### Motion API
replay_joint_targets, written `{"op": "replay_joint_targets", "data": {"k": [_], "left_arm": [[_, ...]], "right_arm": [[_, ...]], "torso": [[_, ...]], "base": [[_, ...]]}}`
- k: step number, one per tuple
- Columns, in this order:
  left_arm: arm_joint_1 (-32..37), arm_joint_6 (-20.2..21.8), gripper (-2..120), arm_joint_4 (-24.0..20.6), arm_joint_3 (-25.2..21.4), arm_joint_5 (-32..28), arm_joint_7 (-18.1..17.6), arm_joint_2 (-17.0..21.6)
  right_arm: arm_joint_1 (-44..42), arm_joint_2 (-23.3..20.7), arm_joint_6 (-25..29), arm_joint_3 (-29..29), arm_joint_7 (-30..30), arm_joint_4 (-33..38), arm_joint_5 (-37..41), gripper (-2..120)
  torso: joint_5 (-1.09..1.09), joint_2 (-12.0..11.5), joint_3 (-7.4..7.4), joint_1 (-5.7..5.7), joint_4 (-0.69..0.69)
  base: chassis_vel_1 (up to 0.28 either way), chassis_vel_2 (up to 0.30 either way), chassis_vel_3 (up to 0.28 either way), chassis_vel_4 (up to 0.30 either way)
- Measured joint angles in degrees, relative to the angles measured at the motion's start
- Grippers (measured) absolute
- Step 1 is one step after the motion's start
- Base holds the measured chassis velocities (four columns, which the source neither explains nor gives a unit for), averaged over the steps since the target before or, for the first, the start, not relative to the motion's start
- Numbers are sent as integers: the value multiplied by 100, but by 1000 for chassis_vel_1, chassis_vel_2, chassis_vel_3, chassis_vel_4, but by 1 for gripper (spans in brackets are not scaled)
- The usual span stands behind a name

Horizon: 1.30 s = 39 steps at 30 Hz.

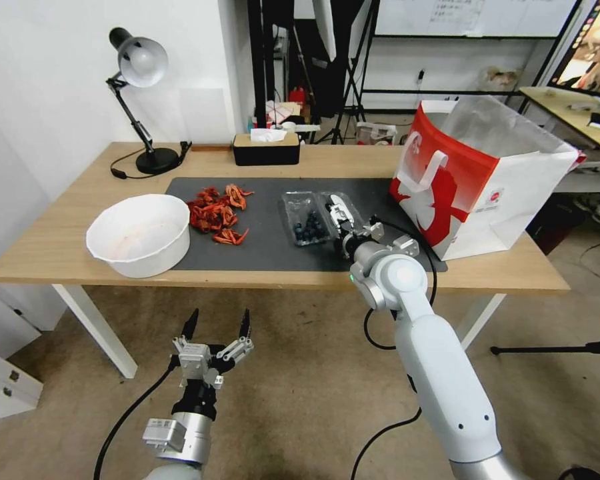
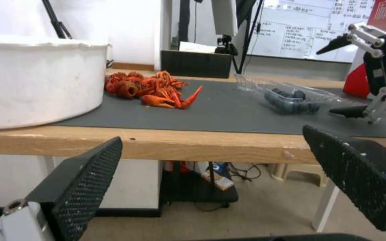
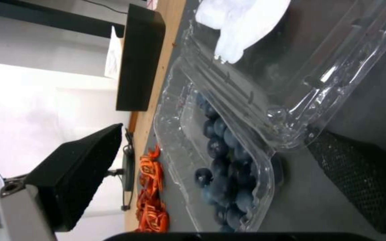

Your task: Close the takeout container lid, then place the container into the takeout bag.

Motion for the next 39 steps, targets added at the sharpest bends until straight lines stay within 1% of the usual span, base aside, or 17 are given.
{"op": "replay_joint_targets", "data": {"k": [18, 29, 35, 37, 39], "left_arm": [[18, -22, 100, 0, 6, 3, 1, -28], [52, -50, 100, -12, -1, 9, 2, -27], [67, -69, 100, -23, -7, 13, 4, -25], [70, -79, 100, -23, -7, 18, 4, -28], [74, -90, 100, -23, -5, 26, 4, -34]], "right_arm": [[87, 22, 36, 30, -175, -188, -144, 100], [79, 37, 174, -5, -292, -142, -461, 100], [42, -48, 240, -87, -442, -28, -859, 100], [25, -102, 246, -160, -536, -1, -1240, 100], [11, -158, 271, -251, -660, -13, -1780, 100]], "torso": [[-1, 0, 0, 0, 0], [0, 0, 0, 0, 0], [0, -1, 0, 0, 0], [0, -1, 0, 0, 0], [0, -1, 0, 0, 0]], "base": [[0, 0, 0, 0], [0, 0, 0, 0], [0, 0, 0, 0], [0, 0, 0, 0], [0, 0, 0, 0]]}}
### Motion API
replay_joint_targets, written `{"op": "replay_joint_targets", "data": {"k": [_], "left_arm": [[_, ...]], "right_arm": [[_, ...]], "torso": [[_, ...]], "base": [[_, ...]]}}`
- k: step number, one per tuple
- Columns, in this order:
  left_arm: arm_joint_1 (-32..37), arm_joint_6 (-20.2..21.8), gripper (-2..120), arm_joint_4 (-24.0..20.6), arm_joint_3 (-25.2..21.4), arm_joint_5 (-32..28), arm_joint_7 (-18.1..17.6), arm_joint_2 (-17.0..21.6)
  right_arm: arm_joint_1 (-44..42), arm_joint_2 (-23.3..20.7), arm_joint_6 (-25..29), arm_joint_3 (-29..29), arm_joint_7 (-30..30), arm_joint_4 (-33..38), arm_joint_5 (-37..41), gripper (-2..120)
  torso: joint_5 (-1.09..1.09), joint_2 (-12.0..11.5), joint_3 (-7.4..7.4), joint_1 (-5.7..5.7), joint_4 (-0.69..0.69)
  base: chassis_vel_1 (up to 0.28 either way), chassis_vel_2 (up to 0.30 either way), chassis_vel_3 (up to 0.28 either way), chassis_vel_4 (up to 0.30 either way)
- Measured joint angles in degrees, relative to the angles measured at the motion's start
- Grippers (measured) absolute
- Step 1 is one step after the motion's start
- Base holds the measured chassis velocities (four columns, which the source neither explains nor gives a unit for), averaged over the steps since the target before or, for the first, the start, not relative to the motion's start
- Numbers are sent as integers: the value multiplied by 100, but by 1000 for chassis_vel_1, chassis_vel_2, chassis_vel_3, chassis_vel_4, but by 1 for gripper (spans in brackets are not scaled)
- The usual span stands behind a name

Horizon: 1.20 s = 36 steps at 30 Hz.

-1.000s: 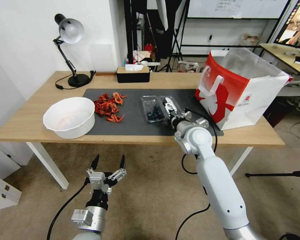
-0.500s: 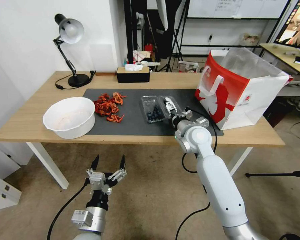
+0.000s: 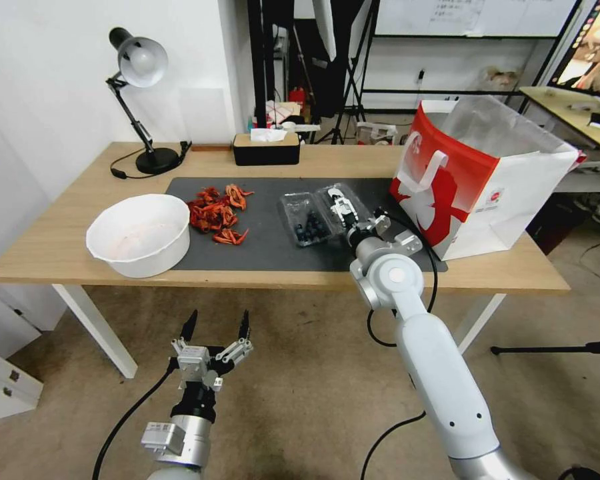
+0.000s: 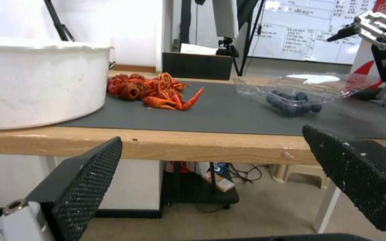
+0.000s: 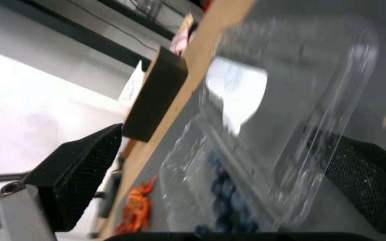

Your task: Close the takeout container lid, then place the container into the takeout bag.

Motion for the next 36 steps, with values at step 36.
{"op": "replay_joint_targets", "data": {"k": [36], "left_arm": [[62, -123, 100, -19, 42, 57, -33, -76]], "right_arm": [[85, -653, -378, -405, -2834, -315, -1665, 100]], "torso": [[0, 0, 0, 0, 0]], "base": [[0, 0, 0, 0]]}}
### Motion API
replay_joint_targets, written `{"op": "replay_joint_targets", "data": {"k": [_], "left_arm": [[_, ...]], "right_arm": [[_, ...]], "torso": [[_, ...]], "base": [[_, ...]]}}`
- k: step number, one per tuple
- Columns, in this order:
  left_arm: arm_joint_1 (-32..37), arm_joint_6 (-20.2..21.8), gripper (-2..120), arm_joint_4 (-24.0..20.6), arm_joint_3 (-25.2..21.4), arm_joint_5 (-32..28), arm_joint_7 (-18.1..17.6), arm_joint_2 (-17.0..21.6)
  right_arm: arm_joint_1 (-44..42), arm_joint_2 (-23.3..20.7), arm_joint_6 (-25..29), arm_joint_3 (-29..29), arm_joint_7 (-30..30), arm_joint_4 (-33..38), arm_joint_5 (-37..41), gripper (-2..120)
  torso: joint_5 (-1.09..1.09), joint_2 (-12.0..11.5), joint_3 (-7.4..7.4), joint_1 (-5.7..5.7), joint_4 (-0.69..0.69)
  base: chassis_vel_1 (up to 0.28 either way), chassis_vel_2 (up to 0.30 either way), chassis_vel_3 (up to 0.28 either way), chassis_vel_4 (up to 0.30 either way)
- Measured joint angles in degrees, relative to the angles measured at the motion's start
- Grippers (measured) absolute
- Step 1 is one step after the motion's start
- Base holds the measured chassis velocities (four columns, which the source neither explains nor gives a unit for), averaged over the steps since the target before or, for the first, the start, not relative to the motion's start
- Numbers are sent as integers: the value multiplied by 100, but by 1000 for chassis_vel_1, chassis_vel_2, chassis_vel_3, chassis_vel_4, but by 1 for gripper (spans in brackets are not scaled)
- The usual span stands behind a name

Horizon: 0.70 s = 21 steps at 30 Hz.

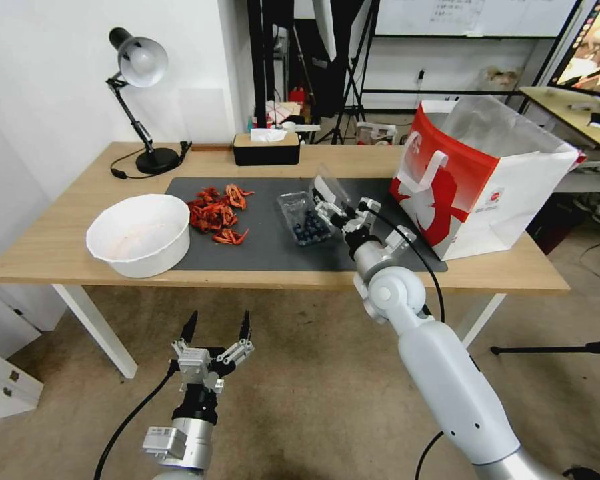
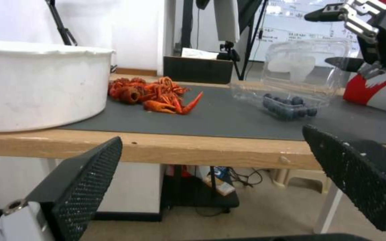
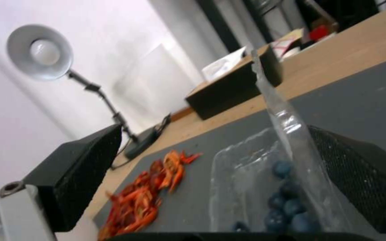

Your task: Close the takeout container lid, then place the container into the takeout bag.

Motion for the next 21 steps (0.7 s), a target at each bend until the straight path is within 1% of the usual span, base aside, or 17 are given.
{"op": "replay_joint_targets", "data": {"k": [2, 10, 15, 18, 21], "left_arm": [[13, -14, 100, 1, -2, 0, -9, -8], [24, -43, 100, 20, -15, 1, -36, -11], [11, -45, 100, 26, -15, 1, -39, -13], [5, -45, 100, 38, -10, 1, -39, -17], [7, -52, 100, 45, -7, 1, -39, -18]], "right_arm": [[38, -22, -136, -28, -140, -36, 73, 100], [196, -68, -505, -140, -362, -154, 381, 100], [258, -66, -696, -136, -349, -186, 754, 100], [349, -68, -914, -122, -222, -232, 1125, 100], [395, -63, -1070, -115, -115, -262, 1304, 100]], "torso": [[0, 1, 0, 0, 0], [0, 1, 0, 0, 0], [0, 1, 0, 0, 0], [0, 1, 0, 0, 0], [-1, 1, 0, 0, 0]], "base": [[0, 0, 0, 0], [0, 0, 0, 0], [0, 0, 0, 0], [0, 0, 0, 0], [0, 0, 0, 0]]}}
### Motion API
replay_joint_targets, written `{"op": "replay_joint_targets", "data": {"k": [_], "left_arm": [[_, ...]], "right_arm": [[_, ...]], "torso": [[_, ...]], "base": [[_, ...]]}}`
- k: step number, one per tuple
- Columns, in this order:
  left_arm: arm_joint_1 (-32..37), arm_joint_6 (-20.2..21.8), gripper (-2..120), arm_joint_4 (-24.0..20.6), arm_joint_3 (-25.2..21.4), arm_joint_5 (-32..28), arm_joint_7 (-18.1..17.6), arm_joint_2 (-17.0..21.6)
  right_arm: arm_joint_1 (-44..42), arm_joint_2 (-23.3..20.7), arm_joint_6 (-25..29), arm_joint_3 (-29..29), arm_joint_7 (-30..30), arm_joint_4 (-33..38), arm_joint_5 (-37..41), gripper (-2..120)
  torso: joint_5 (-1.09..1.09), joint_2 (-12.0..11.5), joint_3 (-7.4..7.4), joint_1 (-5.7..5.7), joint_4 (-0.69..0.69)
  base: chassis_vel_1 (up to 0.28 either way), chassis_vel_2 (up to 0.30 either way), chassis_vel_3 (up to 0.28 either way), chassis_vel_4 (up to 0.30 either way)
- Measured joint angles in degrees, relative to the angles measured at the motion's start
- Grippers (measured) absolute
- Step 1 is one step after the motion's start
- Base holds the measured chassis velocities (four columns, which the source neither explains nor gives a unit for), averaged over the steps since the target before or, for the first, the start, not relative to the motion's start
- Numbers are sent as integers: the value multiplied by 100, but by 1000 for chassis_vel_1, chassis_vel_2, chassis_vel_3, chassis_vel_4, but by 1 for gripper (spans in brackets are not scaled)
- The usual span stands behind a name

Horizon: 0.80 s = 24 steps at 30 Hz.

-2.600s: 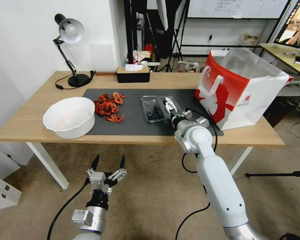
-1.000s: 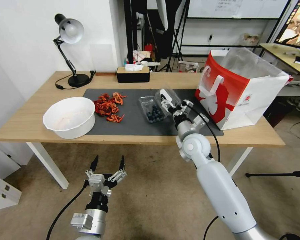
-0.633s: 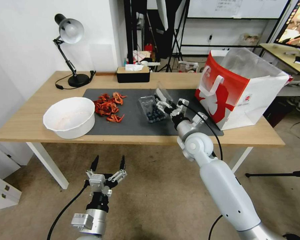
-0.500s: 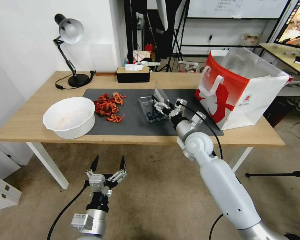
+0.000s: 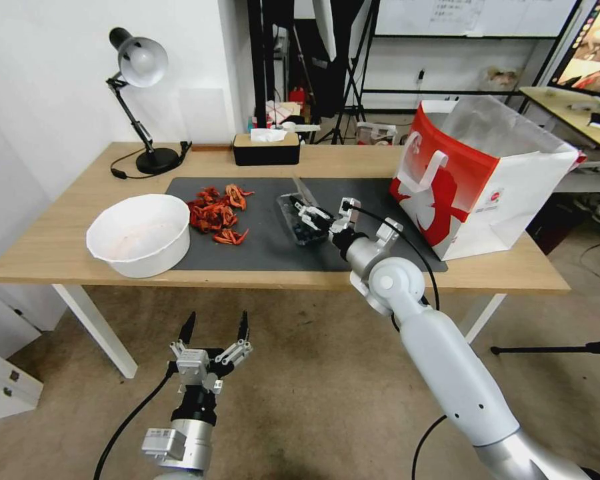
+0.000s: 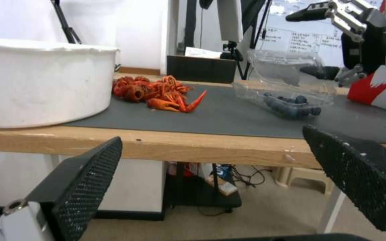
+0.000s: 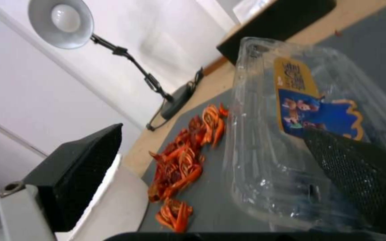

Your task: Close the takeout container lid, then place the container into the takeout bag.

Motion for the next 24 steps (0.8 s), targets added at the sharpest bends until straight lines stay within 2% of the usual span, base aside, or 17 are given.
{"op": "replay_joint_targets", "data": {"k": [4, 6, 10, 13, 24], "left_arm": [[3, -14, 100, 7, 0, 0, 1, 5], [2, -16, 100, 7, -2, -2, 1, 10], [1, -17, 100, 7, -3, -3, 2, 14], [-3, -22, 100, 6, -7, -13, 3, 29], [-18, -35, 100, 40, -4, -20, 8, 35]], "right_arm": [[41, 14, -215, 4, 182, -16, 202, 100], [83, 56, -326, 19, 393, -16, 538, 100], [100, 72, -342, 28, 446, -20, 618, 100], [187, 107, -449, 12, 762, -53, 856, 100], [423, 143, -479, -127, 1061, -276, 682, 100]], "torso": [[0, 0, 0, 0, 0], [0, 0, 0, 0, 0], [0, 0, 0, 0, 0], [0, 0, 0, 0, 0], [0, 0, 0, 0, 0]], "base": [[0, 0, 0, 0], [0, 0, 0, 0], [0, 0, 0, 0], [0, 0, 0, 0], [0, 0, 0, 0]]}}
